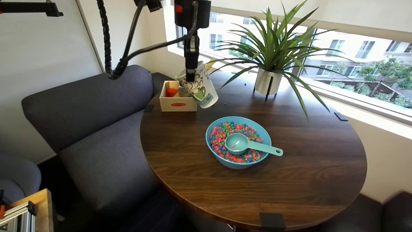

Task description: Move the blue bowl to the right then take the coffee cup out of the wooden box

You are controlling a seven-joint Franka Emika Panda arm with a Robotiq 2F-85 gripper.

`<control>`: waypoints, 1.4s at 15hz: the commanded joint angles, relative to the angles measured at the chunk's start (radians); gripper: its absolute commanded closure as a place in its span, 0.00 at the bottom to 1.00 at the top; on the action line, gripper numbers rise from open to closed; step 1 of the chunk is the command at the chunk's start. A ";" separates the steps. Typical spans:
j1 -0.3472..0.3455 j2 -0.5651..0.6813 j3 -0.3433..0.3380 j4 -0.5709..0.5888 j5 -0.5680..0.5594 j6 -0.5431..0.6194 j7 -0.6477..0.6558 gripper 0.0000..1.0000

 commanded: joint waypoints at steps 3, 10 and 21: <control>0.014 0.131 -0.015 0.086 0.186 -0.081 0.089 0.99; 0.012 0.260 -0.058 0.188 0.323 0.032 0.304 0.99; -0.014 0.297 -0.114 0.217 0.307 0.126 0.476 0.99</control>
